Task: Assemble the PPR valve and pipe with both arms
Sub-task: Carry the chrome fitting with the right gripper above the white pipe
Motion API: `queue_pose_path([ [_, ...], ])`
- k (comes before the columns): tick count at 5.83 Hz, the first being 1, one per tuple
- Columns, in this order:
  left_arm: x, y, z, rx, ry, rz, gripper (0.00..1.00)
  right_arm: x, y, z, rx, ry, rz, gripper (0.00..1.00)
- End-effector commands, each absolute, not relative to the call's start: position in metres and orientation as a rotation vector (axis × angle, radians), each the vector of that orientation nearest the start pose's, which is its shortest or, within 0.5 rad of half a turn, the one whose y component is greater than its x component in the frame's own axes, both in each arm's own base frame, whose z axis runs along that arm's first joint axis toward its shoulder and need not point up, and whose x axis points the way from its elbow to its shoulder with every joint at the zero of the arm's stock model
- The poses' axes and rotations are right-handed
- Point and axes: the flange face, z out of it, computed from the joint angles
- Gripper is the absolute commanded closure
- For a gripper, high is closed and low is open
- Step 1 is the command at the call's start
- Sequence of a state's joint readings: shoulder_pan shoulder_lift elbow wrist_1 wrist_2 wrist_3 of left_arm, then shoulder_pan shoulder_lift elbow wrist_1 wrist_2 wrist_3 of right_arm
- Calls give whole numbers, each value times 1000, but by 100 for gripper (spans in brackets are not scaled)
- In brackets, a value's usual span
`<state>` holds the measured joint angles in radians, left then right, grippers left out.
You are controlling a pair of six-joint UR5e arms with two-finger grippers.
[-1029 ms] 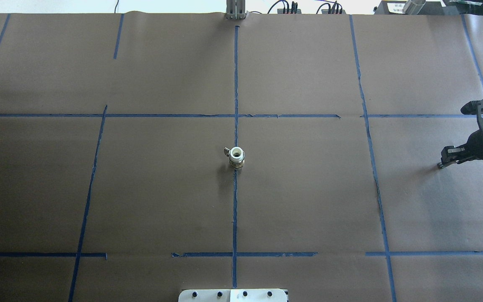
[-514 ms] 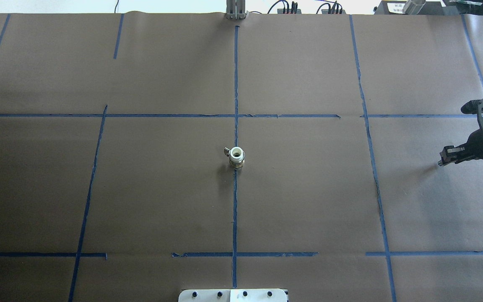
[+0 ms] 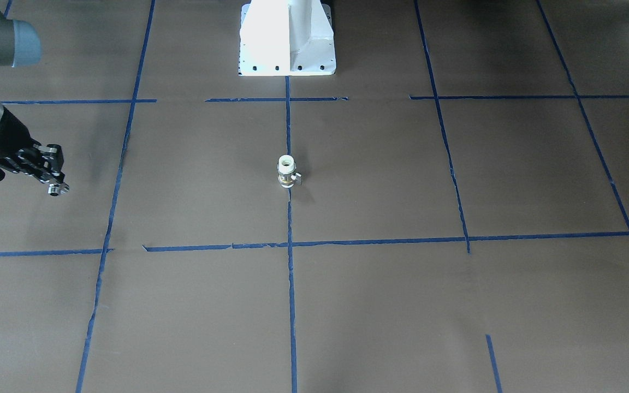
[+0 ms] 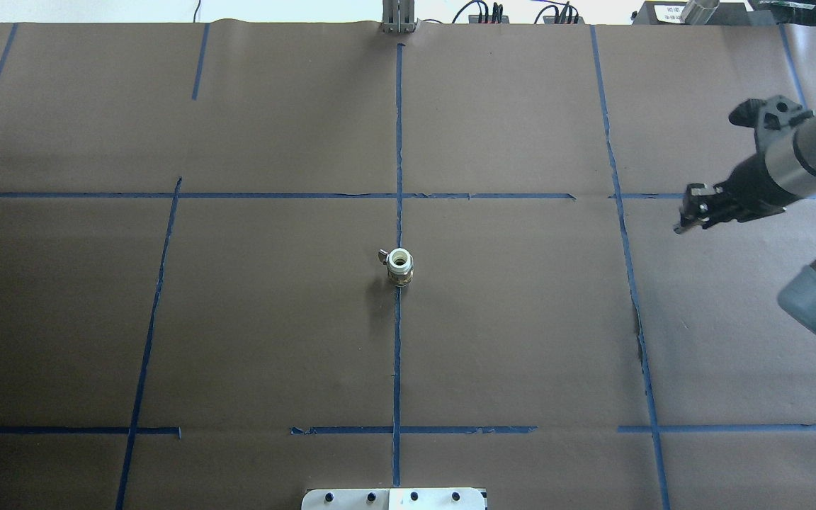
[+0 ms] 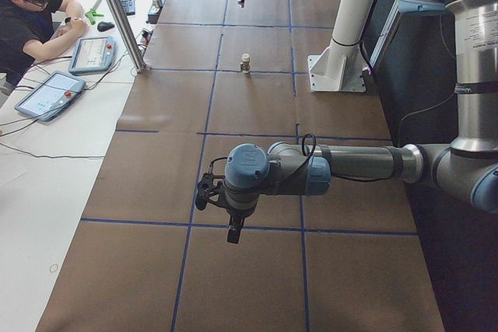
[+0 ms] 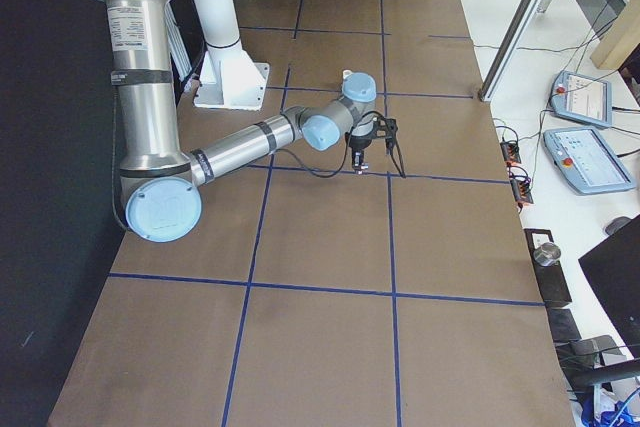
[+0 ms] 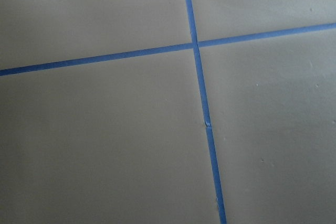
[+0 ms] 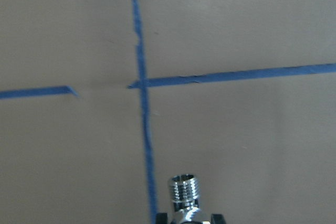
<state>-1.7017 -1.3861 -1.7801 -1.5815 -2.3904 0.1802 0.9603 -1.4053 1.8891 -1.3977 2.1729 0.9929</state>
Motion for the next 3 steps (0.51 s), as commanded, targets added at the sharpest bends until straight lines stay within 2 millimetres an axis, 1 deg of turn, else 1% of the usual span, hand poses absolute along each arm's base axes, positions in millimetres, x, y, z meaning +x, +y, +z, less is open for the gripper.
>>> queue_pose_path([
  [1, -114, -407, 634, 125, 799, -16, 0, -298, -514, 266, -66, -877, 310, 100],
  [2, -112, -409, 631, 122, 800, -25, 0, -323, -508, 225, -111, -879, 405, 100],
  [3, -101, -414, 629, 104, 803, -26, 0, -361, -486, 199, -122, -881, 466, 100],
])
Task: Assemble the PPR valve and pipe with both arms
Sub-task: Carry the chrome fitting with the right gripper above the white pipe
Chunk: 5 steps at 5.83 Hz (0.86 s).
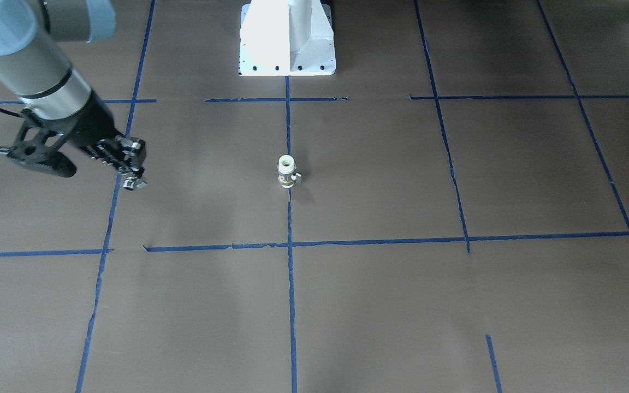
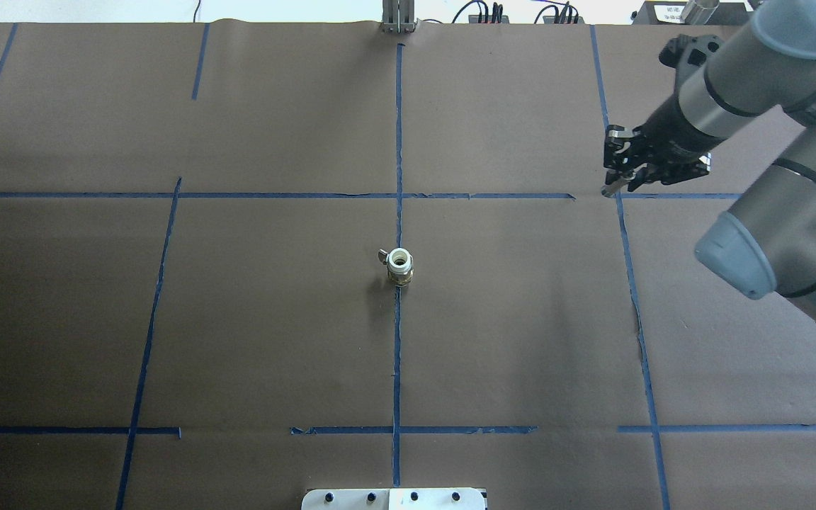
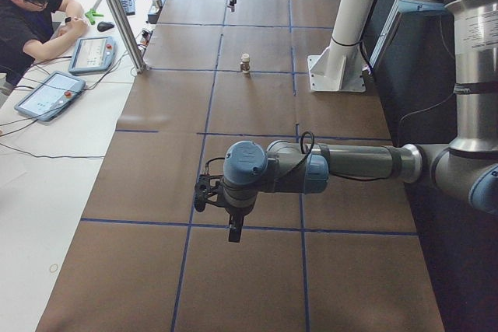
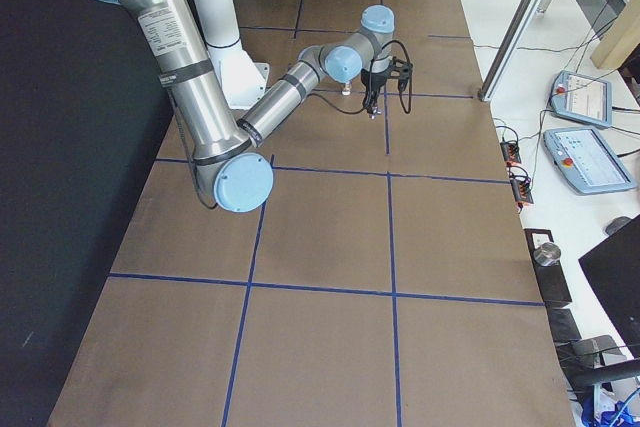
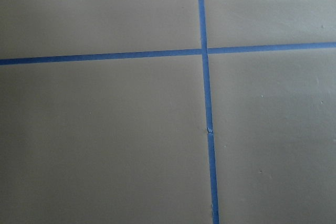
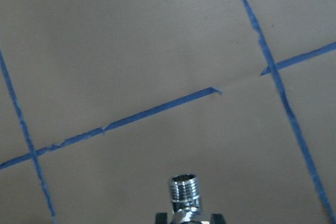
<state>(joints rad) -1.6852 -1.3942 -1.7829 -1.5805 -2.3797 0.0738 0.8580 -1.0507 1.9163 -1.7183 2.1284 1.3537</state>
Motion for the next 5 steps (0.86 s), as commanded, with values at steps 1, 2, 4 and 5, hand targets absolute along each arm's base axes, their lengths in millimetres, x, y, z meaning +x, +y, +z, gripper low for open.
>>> queue_pose_path([
  [1, -71, -422, 627, 78, 808, 41, 0, -397, -463, 178, -123, -879, 484, 100],
  [2, -53, -428, 624, 66, 811, 79, 0, -420, -445, 155, -138, -854, 504, 100],
  [4, -46, -430, 623, 62, 816, 93, 0, -460, -414, 125, -147, -840, 584, 100],
  [5, -46, -430, 623, 62, 818, 93, 0, -474, -410, 117, -141, -837, 601, 100],
])
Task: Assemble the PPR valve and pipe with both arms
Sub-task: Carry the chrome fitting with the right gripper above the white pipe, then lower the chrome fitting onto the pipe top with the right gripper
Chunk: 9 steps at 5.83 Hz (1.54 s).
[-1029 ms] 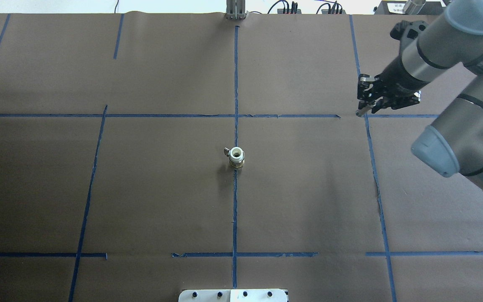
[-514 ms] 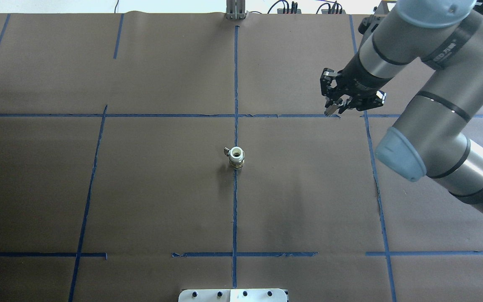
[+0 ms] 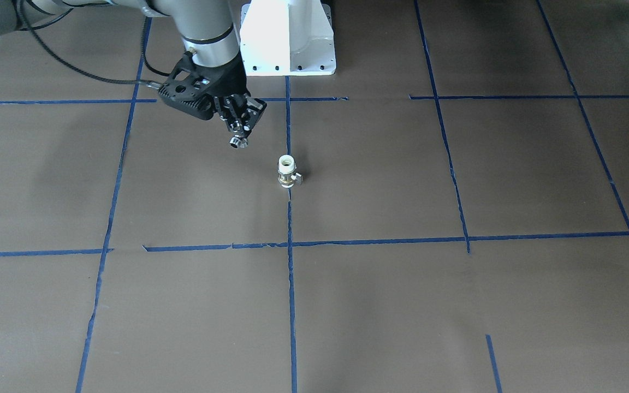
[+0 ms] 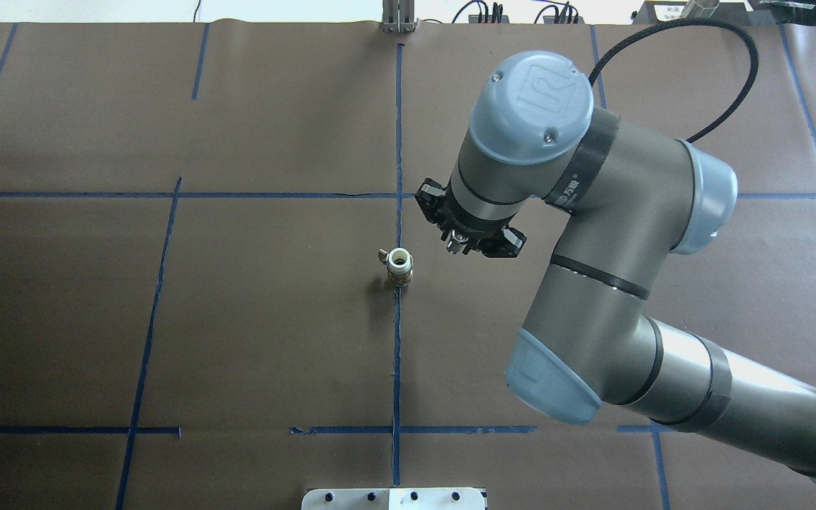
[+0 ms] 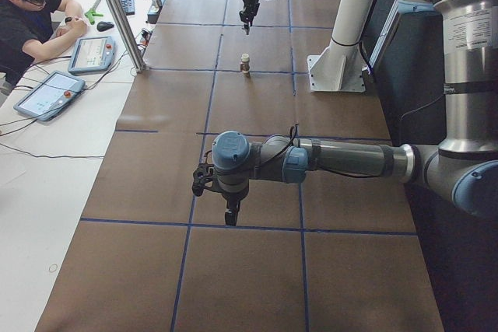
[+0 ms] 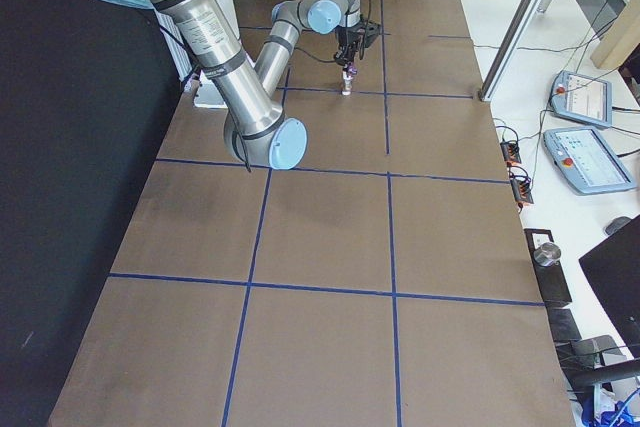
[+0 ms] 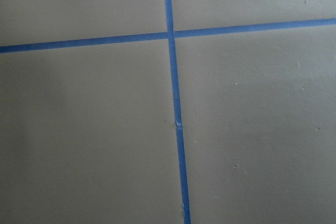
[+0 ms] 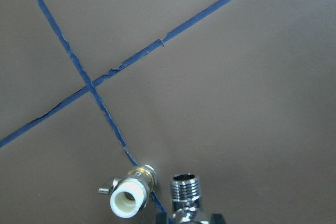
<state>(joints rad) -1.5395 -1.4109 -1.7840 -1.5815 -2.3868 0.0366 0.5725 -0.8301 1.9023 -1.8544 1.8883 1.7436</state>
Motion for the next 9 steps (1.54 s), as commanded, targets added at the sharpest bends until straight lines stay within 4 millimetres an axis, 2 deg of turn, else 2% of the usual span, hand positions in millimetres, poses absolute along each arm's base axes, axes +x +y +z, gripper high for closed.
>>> queue_pose_path([
  [1, -46, -430, 623, 61, 819, 92, 0, -494, -421, 102, -153, -823, 632, 100],
  [2, -46, -430, 622, 57, 819, 77, 0, -521, -440, 95, -140, -781, 654, 100],
  [3, -46, -431, 620, 66, 820, 72, 0, -538, -438, 100, -130, -758, 649, 100],
  [4, -46, -431, 620, 67, 820, 72, 0, -540, -438, 102, -127, -752, 650, 100],
  [6, -46, -431, 620, 68, 820, 72, 0, -558, -429, 113, -140, -721, 632, 100],
  [9, -46, -435, 617, 74, 820, 75, 0, -560, -428, 108, -138, -726, 627, 100],
])
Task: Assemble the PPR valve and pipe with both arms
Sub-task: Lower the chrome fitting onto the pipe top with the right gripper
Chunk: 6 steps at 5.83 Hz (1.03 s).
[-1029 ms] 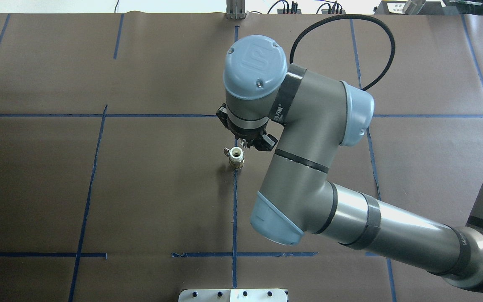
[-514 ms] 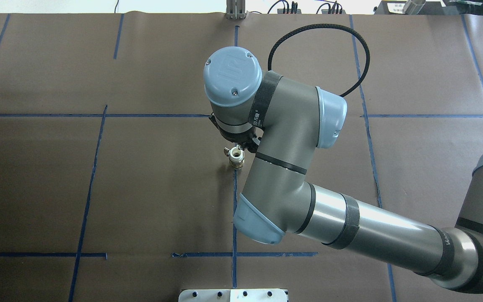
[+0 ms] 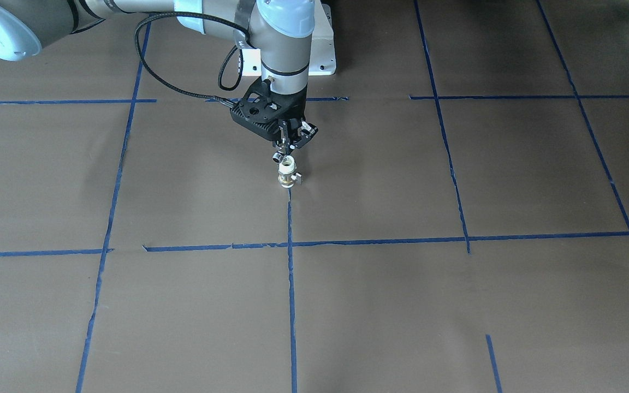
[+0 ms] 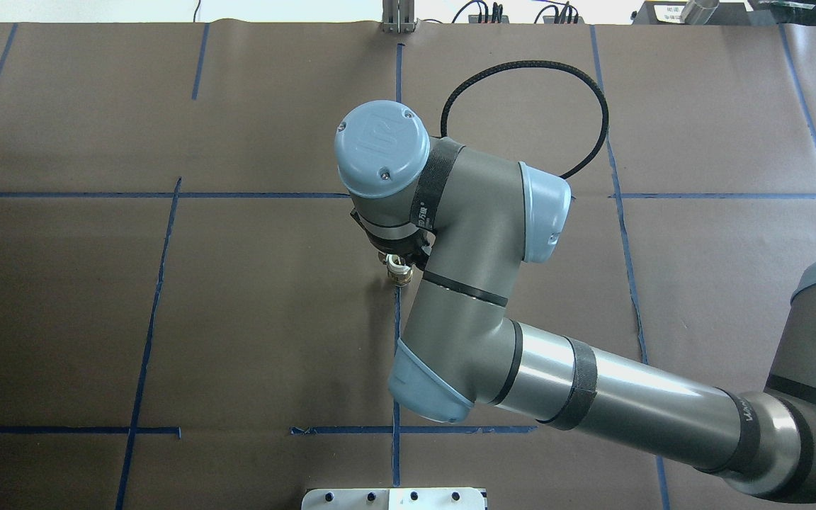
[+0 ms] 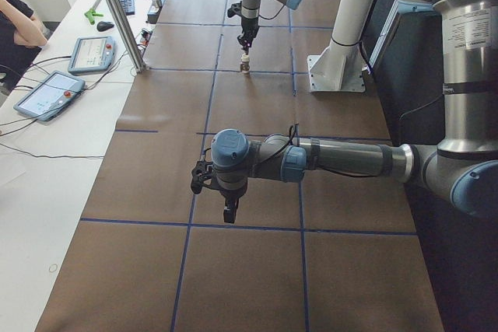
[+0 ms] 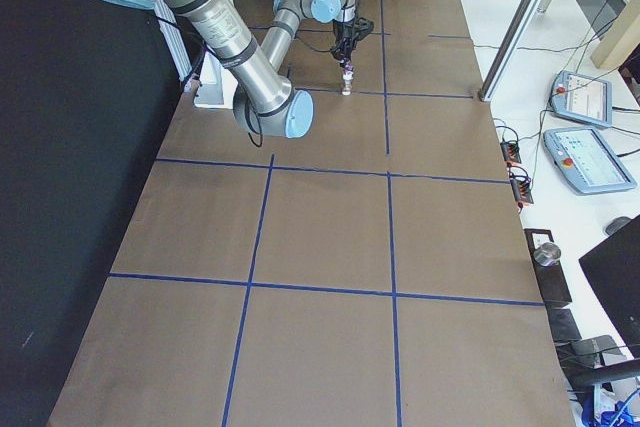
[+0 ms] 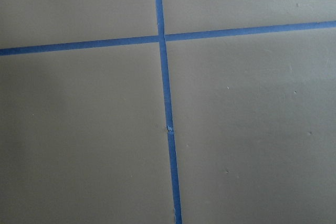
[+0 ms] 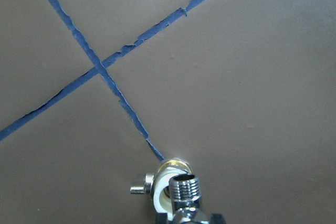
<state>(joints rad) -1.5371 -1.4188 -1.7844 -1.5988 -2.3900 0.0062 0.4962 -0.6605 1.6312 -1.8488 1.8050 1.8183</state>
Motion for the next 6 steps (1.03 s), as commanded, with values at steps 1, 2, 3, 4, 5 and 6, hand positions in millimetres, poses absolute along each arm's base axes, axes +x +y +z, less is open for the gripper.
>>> queue_pose_path([
  [1, -46, -436, 617, 74, 820, 75, 0, -560, -429, 105, -129, -730, 629, 100],
  [2, -46, -436, 617, 74, 820, 75, 0, -560, -429, 105, -127, -736, 628, 100],
  [3, -46, -436, 617, 74, 820, 75, 0, -563, -430, 107, -128, -733, 628, 100],
  [4, -46, -436, 617, 74, 820, 75, 0, -568, -433, 112, -126, -730, 628, 100],
  [5, -46, -436, 617, 74, 818, 75, 0, -570, -435, 117, -127, -729, 629, 100],
  [6, -46, -437, 616, 76, 818, 75, 0, -571, -435, 118, -127, -727, 630, 100],
])
